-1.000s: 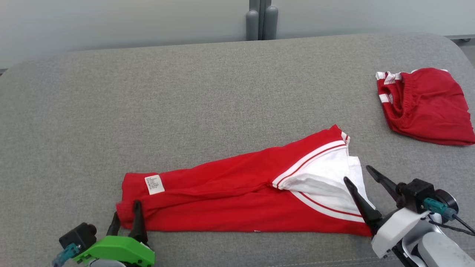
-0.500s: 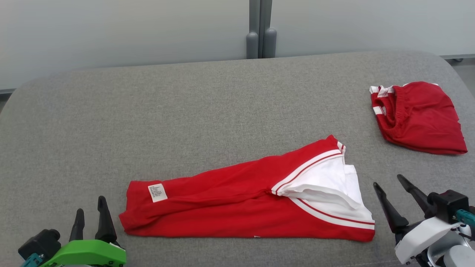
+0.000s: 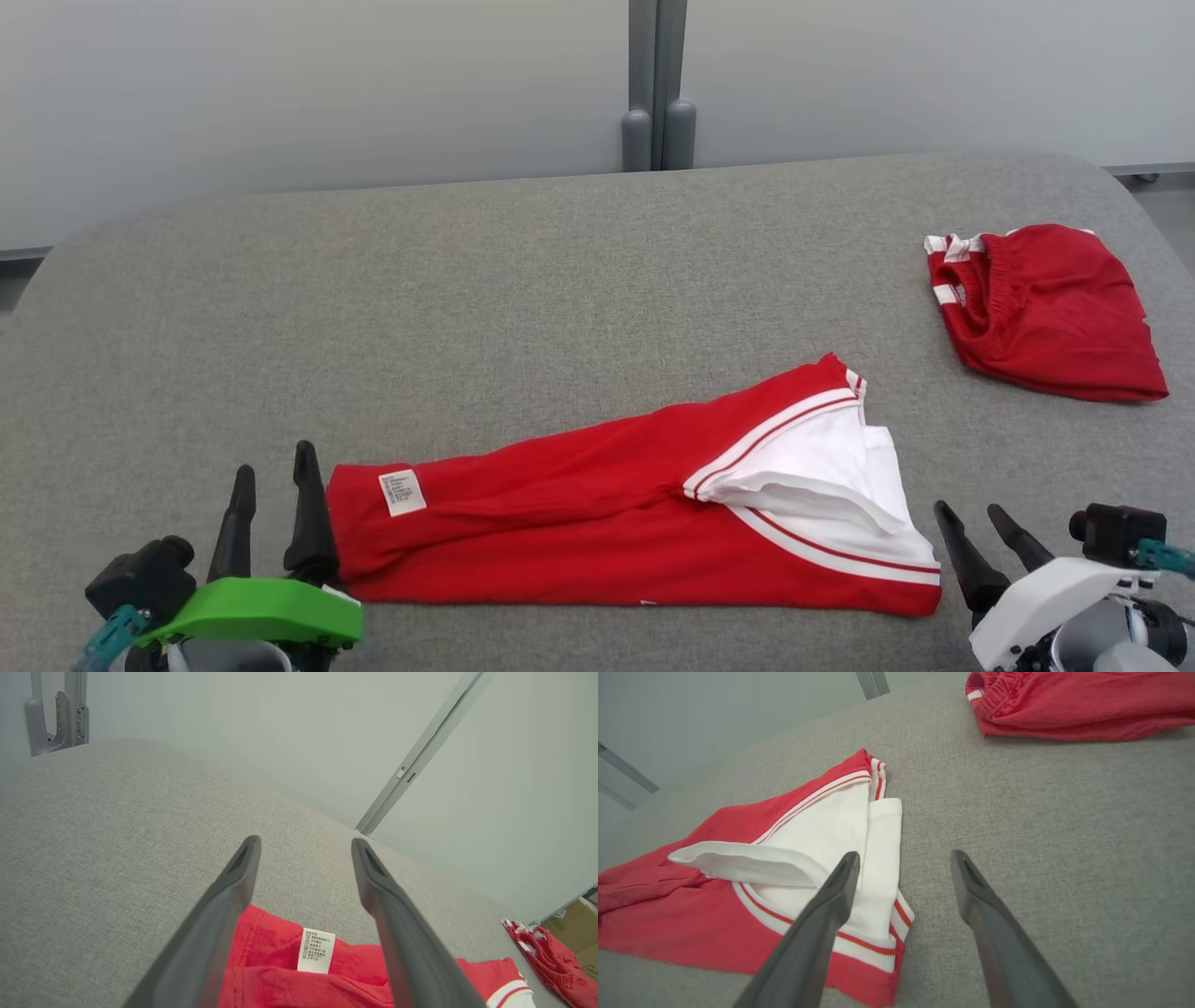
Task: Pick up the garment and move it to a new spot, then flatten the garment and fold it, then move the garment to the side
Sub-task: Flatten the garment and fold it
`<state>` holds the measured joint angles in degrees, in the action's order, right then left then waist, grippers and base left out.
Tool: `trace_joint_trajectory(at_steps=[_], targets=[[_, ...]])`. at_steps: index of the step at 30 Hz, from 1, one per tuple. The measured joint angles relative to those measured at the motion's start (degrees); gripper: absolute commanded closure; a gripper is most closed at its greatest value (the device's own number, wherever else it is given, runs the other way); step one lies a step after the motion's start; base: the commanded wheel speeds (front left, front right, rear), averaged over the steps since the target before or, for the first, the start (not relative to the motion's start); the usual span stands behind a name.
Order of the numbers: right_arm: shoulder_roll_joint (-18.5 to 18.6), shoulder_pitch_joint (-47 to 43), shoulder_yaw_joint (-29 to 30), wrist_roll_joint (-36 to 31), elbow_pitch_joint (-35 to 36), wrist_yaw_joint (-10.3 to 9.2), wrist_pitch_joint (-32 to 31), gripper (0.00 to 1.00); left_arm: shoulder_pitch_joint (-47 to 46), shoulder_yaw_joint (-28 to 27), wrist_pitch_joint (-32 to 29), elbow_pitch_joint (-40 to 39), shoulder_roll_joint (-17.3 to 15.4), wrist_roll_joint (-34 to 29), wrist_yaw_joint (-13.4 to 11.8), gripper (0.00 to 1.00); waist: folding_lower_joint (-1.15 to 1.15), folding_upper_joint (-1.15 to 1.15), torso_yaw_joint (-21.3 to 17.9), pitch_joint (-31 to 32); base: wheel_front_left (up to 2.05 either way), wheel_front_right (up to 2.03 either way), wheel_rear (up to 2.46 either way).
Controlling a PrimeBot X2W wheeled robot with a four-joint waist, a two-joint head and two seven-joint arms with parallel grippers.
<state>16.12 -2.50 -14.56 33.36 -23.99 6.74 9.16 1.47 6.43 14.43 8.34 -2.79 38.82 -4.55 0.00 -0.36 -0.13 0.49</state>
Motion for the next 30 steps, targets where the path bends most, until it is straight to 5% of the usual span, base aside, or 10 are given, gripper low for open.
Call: trace_joint_trajectory(at_steps=[13, 30], targets=[[0.18, 10.93, 0.38, 5.33, -7.62, 0.24, -14.41, 0.0, 0.22, 2.57, 0.0, -2.41, 0.11, -0.69, -0.09, 0.0, 0.0, 0.0, 3.67, -1.47, 0.0, 0.0, 0.0], [2.0, 17.26, -1.78, 5.63, -14.61, 0.23, -25.66, 0.0, 1.07, 2.2, 0.0, -4.24, 0.11, -0.62, -0.77, 0.0, 0.0, 0.0, 10.58, -3.97, 0.0, 0.0, 0.0]])
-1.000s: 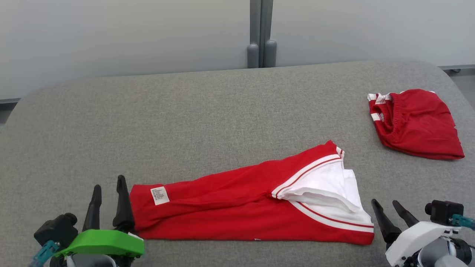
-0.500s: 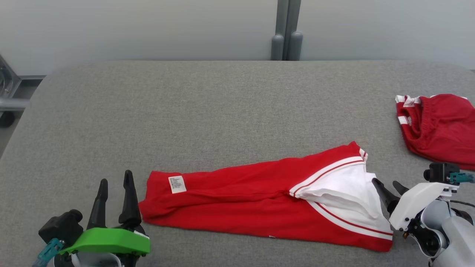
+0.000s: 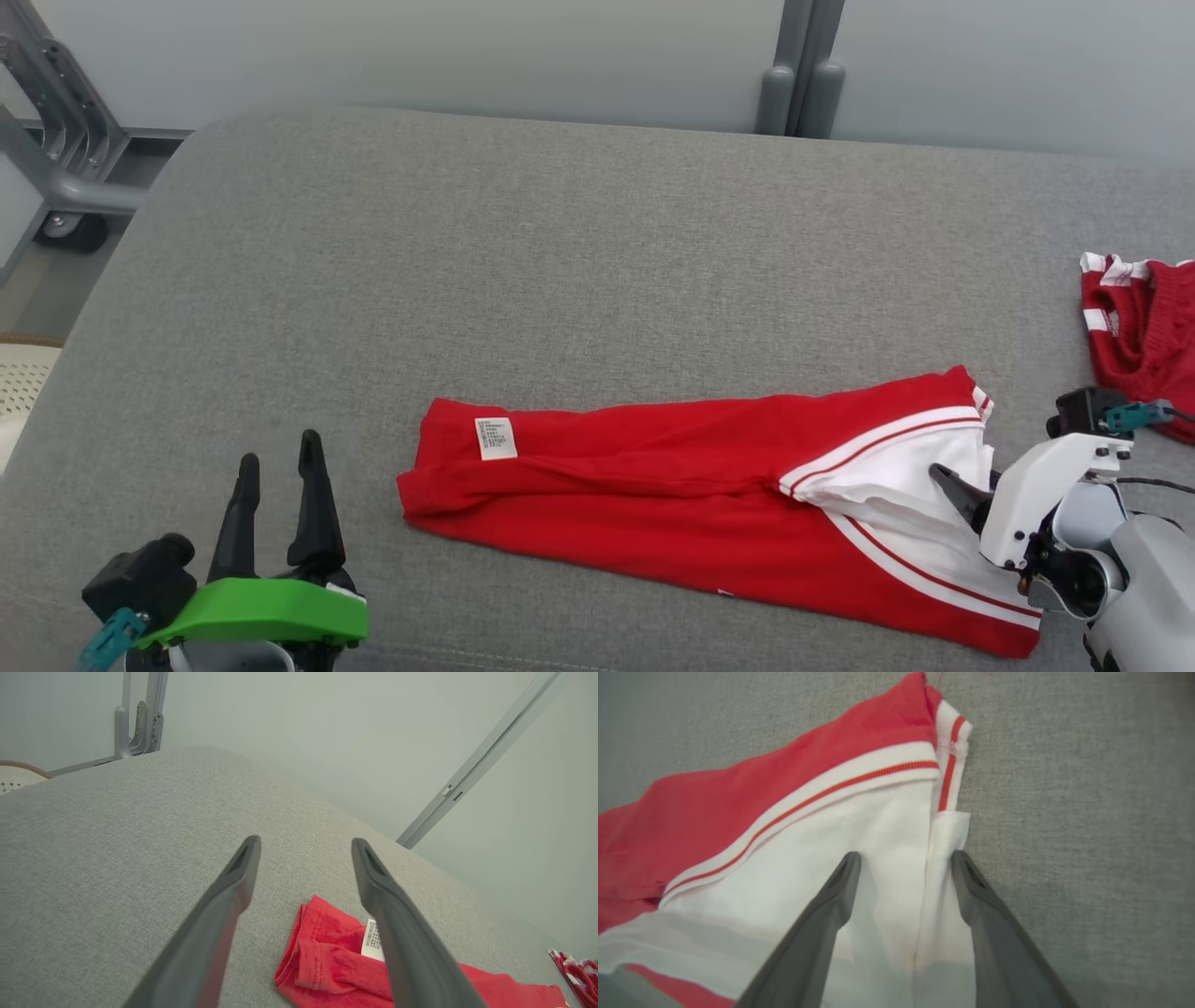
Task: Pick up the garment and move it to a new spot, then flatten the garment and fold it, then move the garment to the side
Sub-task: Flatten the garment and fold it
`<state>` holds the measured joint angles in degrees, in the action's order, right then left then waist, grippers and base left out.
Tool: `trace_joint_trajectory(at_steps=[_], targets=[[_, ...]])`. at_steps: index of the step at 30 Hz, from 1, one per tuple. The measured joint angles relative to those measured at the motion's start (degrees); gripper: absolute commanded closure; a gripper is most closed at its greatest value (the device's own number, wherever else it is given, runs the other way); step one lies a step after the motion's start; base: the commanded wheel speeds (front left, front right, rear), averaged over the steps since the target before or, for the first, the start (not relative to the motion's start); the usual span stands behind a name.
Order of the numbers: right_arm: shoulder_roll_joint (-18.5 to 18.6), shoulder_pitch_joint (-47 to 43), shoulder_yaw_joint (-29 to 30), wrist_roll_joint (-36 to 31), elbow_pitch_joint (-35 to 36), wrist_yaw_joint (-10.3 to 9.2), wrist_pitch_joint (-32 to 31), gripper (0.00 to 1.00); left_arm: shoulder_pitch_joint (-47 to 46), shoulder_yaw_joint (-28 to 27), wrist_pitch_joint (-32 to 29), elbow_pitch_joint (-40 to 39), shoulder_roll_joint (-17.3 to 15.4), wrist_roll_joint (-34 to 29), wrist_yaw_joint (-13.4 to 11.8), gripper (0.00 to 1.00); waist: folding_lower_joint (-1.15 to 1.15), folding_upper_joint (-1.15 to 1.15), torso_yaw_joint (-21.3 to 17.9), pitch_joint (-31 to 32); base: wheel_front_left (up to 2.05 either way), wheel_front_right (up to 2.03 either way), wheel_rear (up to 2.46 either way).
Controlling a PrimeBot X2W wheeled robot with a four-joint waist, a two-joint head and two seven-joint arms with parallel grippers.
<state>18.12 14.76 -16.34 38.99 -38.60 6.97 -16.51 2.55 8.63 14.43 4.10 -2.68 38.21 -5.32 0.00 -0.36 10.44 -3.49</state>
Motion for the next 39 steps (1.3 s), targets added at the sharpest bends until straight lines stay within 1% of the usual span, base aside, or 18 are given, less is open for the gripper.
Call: trace_joint_trajectory(at_steps=[6, 7, 8, 10, 11, 12, 18, 22, 25, 30, 37, 39], targets=[[-0.22, 1.36, -1.92, 0.0, -1.1, 0.0, -2.63, 0.0, 0.17, -0.89, 0.0, -0.97, 0.02, 0.45, -0.22, 0.0, 0.0, 0.0, 0.58, 0.01, 0.0, 0.0, 0.0], [-0.44, 1.5, -2.42, 0.0, -1.18, 0.0, -2.79, 0.02, 0.29, -0.9, 0.0, -1.09, 0.02, 0.46, -0.23, 0.0, 0.0, 0.0, 0.58, 0.06, 0.0, 0.0, 0.0], [-0.57, 1.58, -2.61, 0.0, -1.23, 0.0, -2.8, 0.53, 0.4, -0.91, 0.0, -1.18, 0.02, 0.48, -0.23, 0.0, 0.0, 0.0, 0.56, 0.08, 0.0, 0.0, 0.0], [-0.65, 1.87, -3.23, -0.01, -1.3, 0.01, -3.33, 0.72, 0.67, -0.91, 0.0, -1.25, 0.02, 0.55, -0.23, 0.0, 0.0, 0.0, 0.5, 0.09, 0.0, 0.0, 0.0], [-0.66, 2.08, -3.49, 0.0, -1.33, 0.01, -3.47, 0.91, 0.83, -0.92, 0.0, -1.27, 0.02, 0.55, -0.24, 0.0, 0.0, 0.0, 0.46, 0.09, 0.0, 0.0, 0.0], [-0.64, 2.29, -3.78, -0.01, -1.34, 0.01, -3.46, 1.0, 1.01, -0.96, 0.0, -1.34, 0.02, 0.56, -0.24, 0.0, 0.0, 0.0, 0.4, 0.08, 0.0, 0.0, 0.0], [-1.43, 3.51, -4.53, -0.1, -1.15, 0.08, -2.25, 1.0, 1.43, -2.81, 0.0, -2.43, 0.01, 0.88, -0.55, 0.0, 0.0, 0.0, -0.65, -0.01, 0.0, 0.0, 0.0], [-1.24, 4.98, -4.71, -0.07, -0.12, 0.09, -0.65, 1.0, 2.05, -3.09, 0.0, -2.81, 0.02, 0.88, -0.78, 0.0, 0.0, 0.0, -1.9, 0.03, 0.0, 0.0, 0.0], [-0.4, 5.84, -5.39, 0.0, 0.49, 0.1, -0.16, 1.0, 2.37, -3.2, 0.0, -2.89, 0.02, 0.88, -0.8, 0.0, 0.0, 0.0, -3.08, 0.1, 0.0, 0.0, 0.0], [2.07, 6.11, -6.41, -0.01, 0.89, 0.15, -0.16, 1.0, 2.47, -3.24, 0.0, -3.12, 0.02, 0.88, -0.81, 0.0, 0.0, 0.0, -5.39, 0.34, 0.0, 0.0, 0.0], [8.38, 8.25, -5.92, -0.19, 0.85, 0.15, -0.16, 1.0, 2.87, -3.25, 0.0, -3.54, 0.02, 0.88, -0.83, 0.0, 0.0, 0.0, -9.1, 0.78, 0.0, 0.0, 0.0], [9.67, 8.55, -5.82, -0.2, 0.86, 0.15, -0.16, 1.0, 3.21, -3.21, 0.0, -3.58, 0.02, 0.88, -0.83, 0.0, 0.0, 0.0, -10.13, 0.95, 0.0, 0.0, 0.0]])
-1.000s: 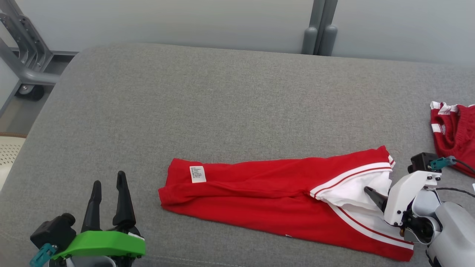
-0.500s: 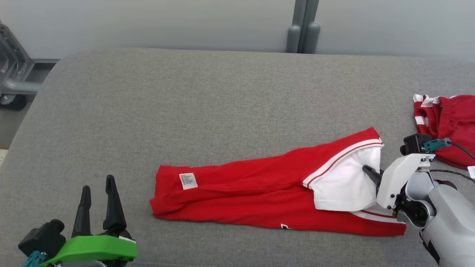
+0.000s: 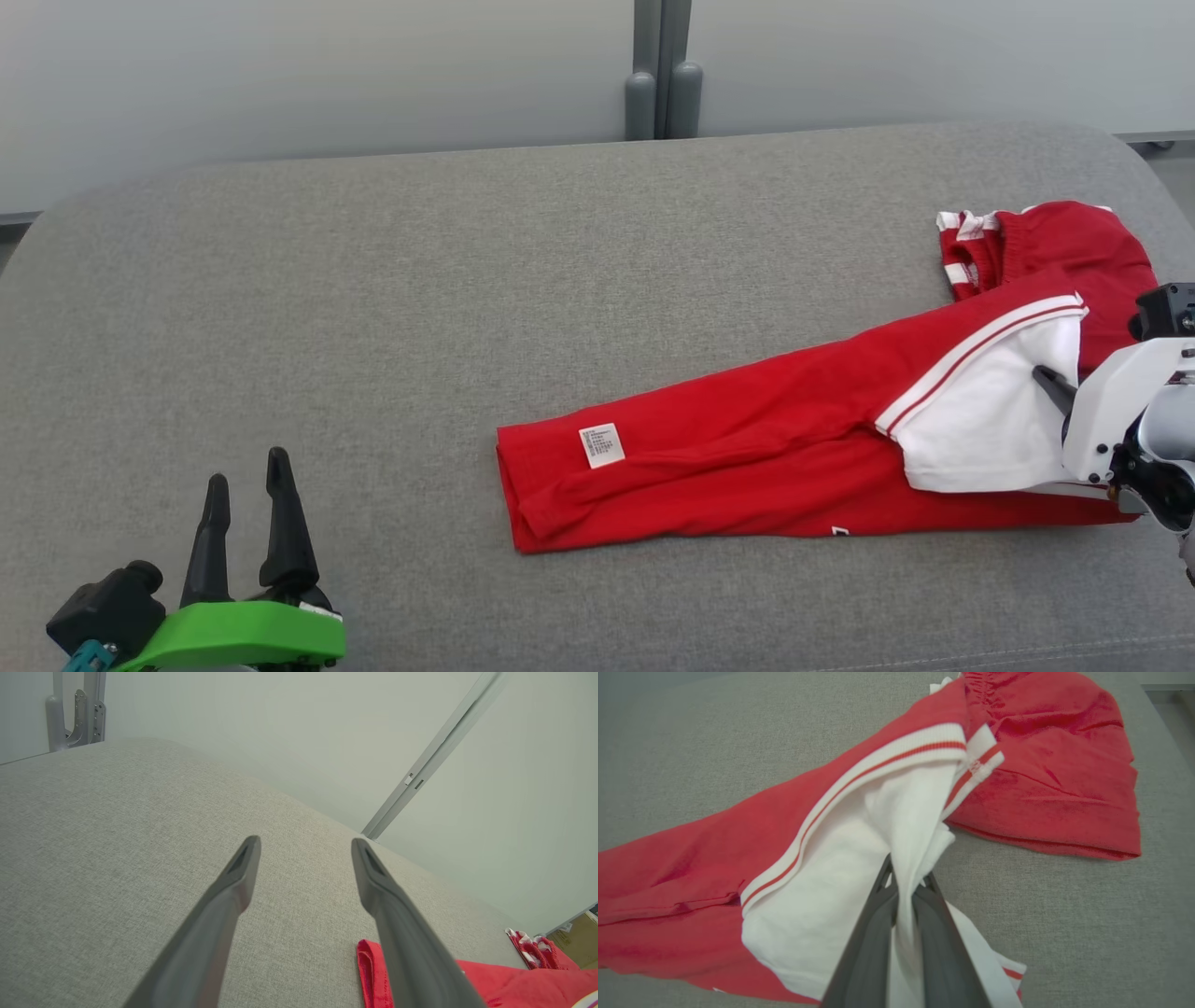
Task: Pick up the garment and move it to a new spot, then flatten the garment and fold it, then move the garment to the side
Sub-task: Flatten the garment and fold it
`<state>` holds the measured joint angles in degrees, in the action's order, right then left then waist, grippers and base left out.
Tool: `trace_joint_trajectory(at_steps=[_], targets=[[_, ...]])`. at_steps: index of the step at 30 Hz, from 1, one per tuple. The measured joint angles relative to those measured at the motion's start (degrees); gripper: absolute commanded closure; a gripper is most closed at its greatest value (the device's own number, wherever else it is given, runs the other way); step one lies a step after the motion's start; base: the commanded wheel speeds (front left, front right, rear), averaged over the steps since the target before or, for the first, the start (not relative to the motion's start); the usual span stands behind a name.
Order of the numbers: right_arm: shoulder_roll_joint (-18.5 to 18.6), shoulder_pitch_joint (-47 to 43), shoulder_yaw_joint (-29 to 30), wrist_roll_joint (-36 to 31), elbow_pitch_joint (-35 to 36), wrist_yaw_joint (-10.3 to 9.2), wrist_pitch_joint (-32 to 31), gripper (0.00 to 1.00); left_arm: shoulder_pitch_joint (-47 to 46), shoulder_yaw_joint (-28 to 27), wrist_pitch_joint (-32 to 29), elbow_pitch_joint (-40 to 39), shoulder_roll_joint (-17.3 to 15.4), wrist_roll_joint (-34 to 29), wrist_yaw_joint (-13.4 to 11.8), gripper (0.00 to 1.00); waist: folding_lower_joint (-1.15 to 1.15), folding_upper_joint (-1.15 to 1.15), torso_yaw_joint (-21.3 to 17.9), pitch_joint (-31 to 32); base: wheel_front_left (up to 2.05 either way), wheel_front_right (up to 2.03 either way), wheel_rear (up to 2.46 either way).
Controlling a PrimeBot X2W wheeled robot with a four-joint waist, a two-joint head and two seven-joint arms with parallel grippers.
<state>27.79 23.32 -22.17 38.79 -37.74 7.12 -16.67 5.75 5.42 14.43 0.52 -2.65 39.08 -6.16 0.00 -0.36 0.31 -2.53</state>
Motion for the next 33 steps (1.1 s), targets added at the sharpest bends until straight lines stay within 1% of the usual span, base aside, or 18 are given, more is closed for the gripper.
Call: trace_joint_trajectory(at_steps=[3, 6, 10, 15, 17, 26, 33], targets=[[0.74, 0.0, -0.34, 0.02, 0.05, 0.0, -0.02, 1.0, 0.37, 0.11, 0.0, 0.01, 0.0, 0.01, 0.0, 0.0, 0.0, 0.0, -1.4, 0.33, 0.0, 0.0, 0.0], [0.51, 0.0, -1.36, 0.29, 0.69, 0.0, -0.08, 1.0, 0.43, 0.37, 0.0, 0.04, 0.0, 0.18, -0.01, 0.0, 0.0, 0.0, -2.57, 0.76, 0.0, 0.0, 0.0], [-1.05, -0.01, -2.05, 2.35, 2.18, 0.0, -0.08, 1.0, 0.46, 0.86, 0.0, 0.27, 0.0, 0.35, -0.46, 0.0, 0.0, 0.0, -3.4, 1.31, 0.0, 0.0, 0.0], [-3.38, -0.09, -5.36, 5.23, 6.78, 0.0, -0.59, 1.0, 0.51, 2.24, 0.0, 0.45, 0.0, 0.49, -0.48, 0.0, 0.0, 0.0, -3.84, 2.01, 0.0, 0.0, 0.0], [-4.2, -0.35, -6.2, 6.87, 8.37, 0.0, -0.6, 1.0, 0.51, 2.8, 0.0, 0.69, 0.0, 0.49, -0.48, 0.0, 0.0, 0.0, -3.6, 2.12, 0.0, 0.0, 0.0], [-6.9, -1.07, -13.44, 9.29, 15.55, 0.0, -1.55, 1.0, 0.51, 4.14, 0.0, 0.93, -0.01, 0.59, -0.49, 0.0, 0.0, 0.0, -1.01, 2.84, 0.0, 0.0, 0.0], [-9.43, -1.58, -16.13, 10.21, 17.12, 0.0, -2.1, 1.0, 0.51, 4.69, 0.0, 1.04, -0.01, 1.57, -0.58, 0.0, 0.0, 0.0, 2.3, 3.3, 0.0, 0.0, 0.0]])
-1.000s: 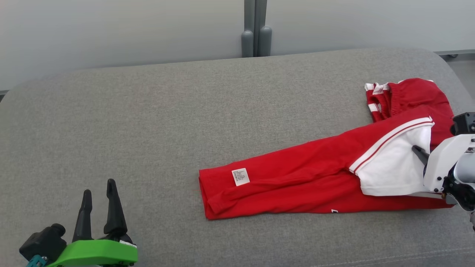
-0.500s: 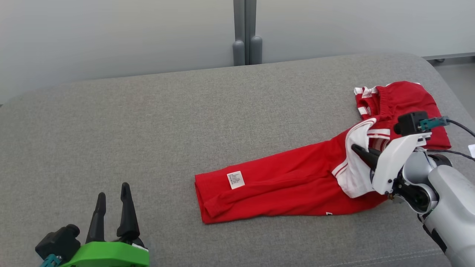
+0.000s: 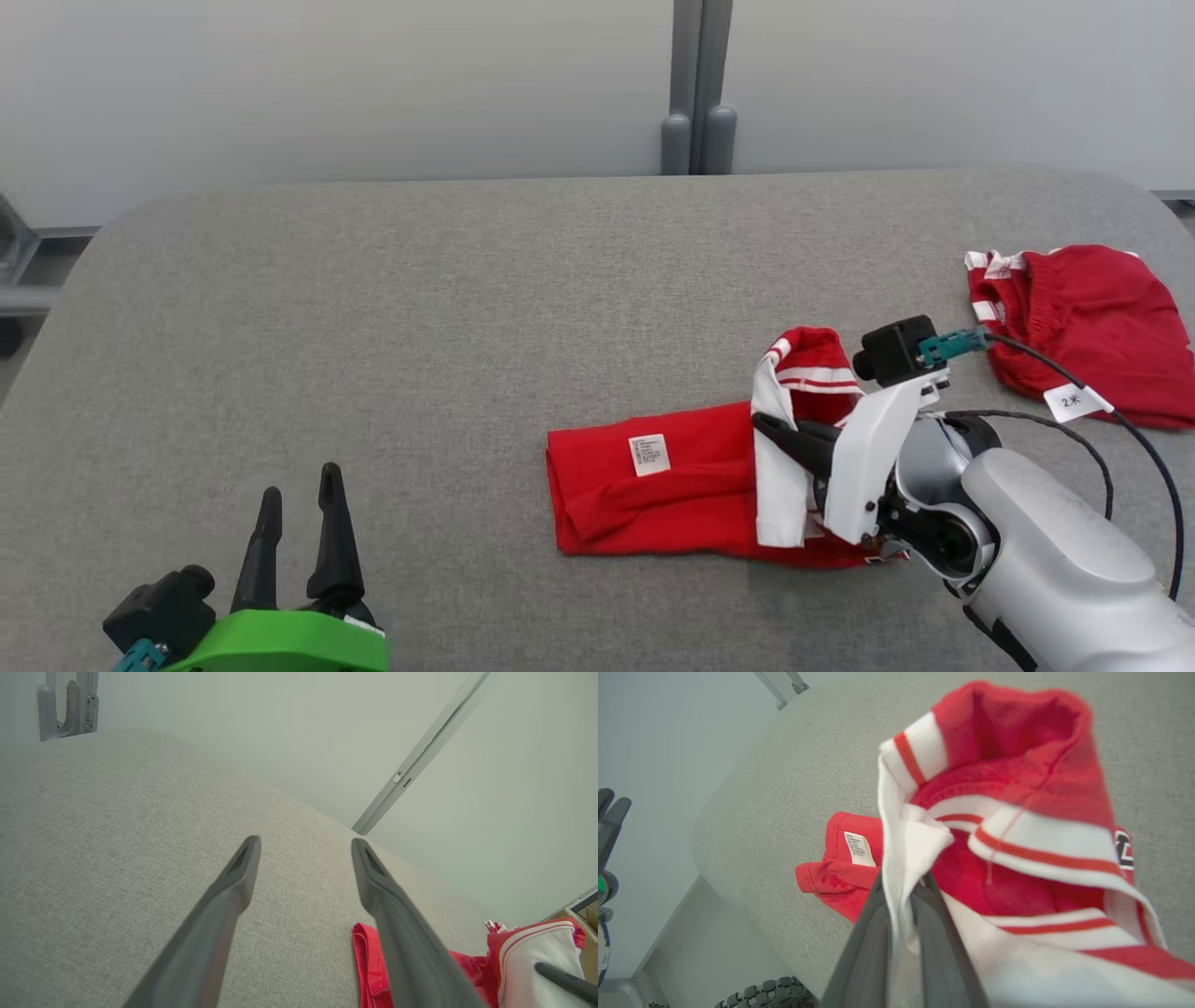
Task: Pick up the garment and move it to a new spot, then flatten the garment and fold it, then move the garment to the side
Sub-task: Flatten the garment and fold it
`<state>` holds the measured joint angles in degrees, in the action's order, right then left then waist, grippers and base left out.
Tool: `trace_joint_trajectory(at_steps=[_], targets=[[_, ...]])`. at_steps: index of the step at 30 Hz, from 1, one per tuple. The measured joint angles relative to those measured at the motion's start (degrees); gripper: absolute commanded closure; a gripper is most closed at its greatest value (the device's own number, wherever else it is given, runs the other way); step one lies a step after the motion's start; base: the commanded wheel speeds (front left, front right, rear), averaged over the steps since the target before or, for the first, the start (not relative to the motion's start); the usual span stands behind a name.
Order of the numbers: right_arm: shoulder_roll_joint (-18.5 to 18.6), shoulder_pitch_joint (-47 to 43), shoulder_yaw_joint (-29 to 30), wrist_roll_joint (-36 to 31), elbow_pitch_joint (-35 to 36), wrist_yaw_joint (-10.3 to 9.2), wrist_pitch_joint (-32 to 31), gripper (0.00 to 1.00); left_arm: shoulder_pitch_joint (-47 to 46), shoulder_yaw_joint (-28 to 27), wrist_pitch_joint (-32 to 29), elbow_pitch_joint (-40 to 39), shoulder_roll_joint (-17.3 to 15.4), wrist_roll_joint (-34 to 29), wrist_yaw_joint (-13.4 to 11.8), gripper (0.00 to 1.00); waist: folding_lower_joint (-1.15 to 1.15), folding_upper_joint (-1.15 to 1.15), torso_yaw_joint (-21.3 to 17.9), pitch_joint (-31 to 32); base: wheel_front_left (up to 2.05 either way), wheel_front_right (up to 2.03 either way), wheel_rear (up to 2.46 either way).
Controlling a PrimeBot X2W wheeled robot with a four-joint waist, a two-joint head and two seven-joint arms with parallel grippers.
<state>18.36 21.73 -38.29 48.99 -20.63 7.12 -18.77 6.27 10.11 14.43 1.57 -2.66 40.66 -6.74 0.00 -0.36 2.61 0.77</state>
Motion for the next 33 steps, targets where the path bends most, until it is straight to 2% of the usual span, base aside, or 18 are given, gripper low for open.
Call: trace_joint_trajectory(at_steps=[6, 14, 17, 19, 21, 22, 26, 33], targets=[[-2.33, 0.04, -1.65, -0.02, -0.67, 0.0, -0.68, 1.0, 0.0, 1.22, 0.0, 0.3, -0.01, 0.0, -0.09, 0.0, 0.0, 0.0, 3.46, 0.28, 0.0, 0.0, 0.0], [-3.34, 0.95, -3.03, -2.12, -6.22, -0.12, -1.8, 1.0, 0.0, 3.18, 0.0, 1.25, -0.03, 0.02, -0.09, 0.0, 0.0, 0.0, 8.54, 0.45, 0.0, 0.0, 0.0], [-4.1, 2.41, -3.53, -3.26, -7.78, -0.45, -2.34, 0.93, 0.0, 3.25, 0.0, 1.31, -0.03, 0.55, -0.09, 0.0, 0.0, 0.0, 10.41, 0.42, 0.0, 0.0, 0.0], [-4.52, 3.43, -3.88, -3.69, -8.91, -0.69, -2.56, 0.74, 0.0, 3.3, 0.0, 1.32, -0.04, 0.6, -0.09, 0.0, 0.0, 0.0, 11.55, 0.35, 0.0, 0.0, 0.0], [-5.01, 4.51, -4.15, -4.17, -10.17, -1.24, -3.0, 0.09, 0.0, 3.42, 0.0, 1.36, -0.04, 0.7, -0.1, 0.0, 0.0, 0.0, 12.61, 0.26, 0.0, 0.0, 0.0], [-5.36, 5.06, -4.31, -4.26, -10.81, -1.27, -3.07, 0.0, -0.01, 3.5, 0.0, 1.38, -0.04, 0.96, -0.1, 0.0, 0.0, 0.0, 13.1, 0.22, 0.0, 0.0, 0.0], [-7.37, 8.56, -6.15, -6.34, -12.7, -1.75, -4.65, 0.0, 0.0, 2.81, 0.0, 1.43, -0.08, 1.27, -0.1, 0.0, 0.0, 0.0, 14.73, 0.27, 0.0, 0.0, 0.0], [-10.04, 14.39, -7.86, -7.35, -13.12, -1.58, -6.8, 0.0, 0.02, 1.08, 0.0, 1.25, -0.07, 1.37, -0.11, 0.0, 0.0, 0.0, 14.04, 1.33, 0.0, 0.0, 0.0]])
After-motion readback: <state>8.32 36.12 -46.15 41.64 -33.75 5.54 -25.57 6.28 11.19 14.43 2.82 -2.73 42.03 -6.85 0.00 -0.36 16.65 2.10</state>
